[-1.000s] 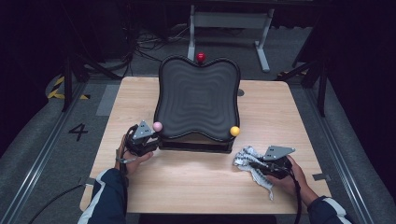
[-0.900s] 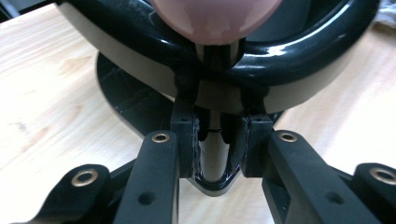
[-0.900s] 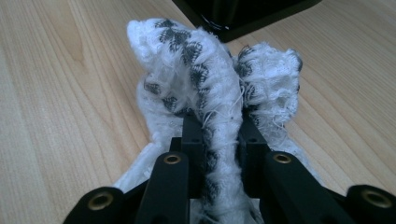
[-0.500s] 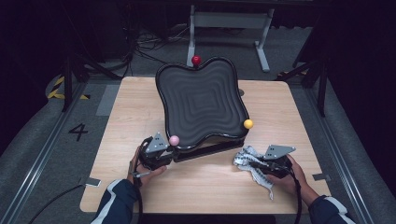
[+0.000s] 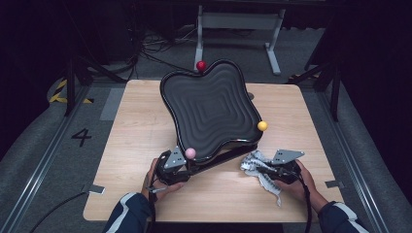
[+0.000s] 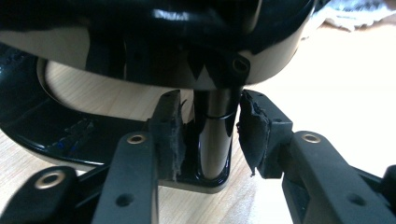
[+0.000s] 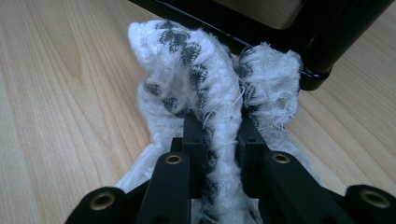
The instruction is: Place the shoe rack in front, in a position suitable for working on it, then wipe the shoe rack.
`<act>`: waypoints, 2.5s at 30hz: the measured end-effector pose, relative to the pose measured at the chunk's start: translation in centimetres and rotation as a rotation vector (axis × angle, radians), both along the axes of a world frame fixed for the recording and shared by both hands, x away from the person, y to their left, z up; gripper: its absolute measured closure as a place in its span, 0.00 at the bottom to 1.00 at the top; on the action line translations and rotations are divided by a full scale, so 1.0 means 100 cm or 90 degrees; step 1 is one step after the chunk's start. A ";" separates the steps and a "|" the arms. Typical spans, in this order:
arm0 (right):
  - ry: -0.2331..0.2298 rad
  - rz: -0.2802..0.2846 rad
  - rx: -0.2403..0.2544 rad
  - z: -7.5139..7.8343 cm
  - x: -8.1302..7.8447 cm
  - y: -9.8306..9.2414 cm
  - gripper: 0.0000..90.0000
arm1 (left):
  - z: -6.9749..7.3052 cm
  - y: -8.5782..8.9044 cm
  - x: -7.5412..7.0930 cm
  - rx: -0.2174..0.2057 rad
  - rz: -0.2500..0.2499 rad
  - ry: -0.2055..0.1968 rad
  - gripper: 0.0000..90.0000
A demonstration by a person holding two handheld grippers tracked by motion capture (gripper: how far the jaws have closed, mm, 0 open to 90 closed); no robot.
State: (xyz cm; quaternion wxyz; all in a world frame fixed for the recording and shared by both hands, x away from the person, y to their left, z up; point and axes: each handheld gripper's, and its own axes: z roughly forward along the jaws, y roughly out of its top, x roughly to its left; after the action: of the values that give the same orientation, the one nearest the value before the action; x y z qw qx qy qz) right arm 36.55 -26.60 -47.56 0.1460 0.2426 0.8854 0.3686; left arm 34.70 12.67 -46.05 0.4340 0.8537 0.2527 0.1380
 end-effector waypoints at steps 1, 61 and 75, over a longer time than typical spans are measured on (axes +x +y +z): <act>-0.001 0.000 0.001 0.000 0.000 0.000 0.87 | -0.002 -0.001 0.000 0.001 0.002 0.003 0.70; -0.183 0.054 -0.006 -0.005 -0.007 0.133 0.87 | -0.017 -0.021 0.000 -0.008 -0.040 0.021 0.81; -0.174 -0.048 -0.018 -0.004 0.023 0.091 0.88 | -0.018 -0.021 0.000 -0.009 -0.041 0.024 0.81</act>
State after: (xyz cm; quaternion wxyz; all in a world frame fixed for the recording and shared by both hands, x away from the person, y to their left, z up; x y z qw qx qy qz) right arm 38.86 -17.55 -47.94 0.2820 0.2210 0.8527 0.3801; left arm 34.70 10.59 -47.81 0.4389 0.8609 0.2344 0.1059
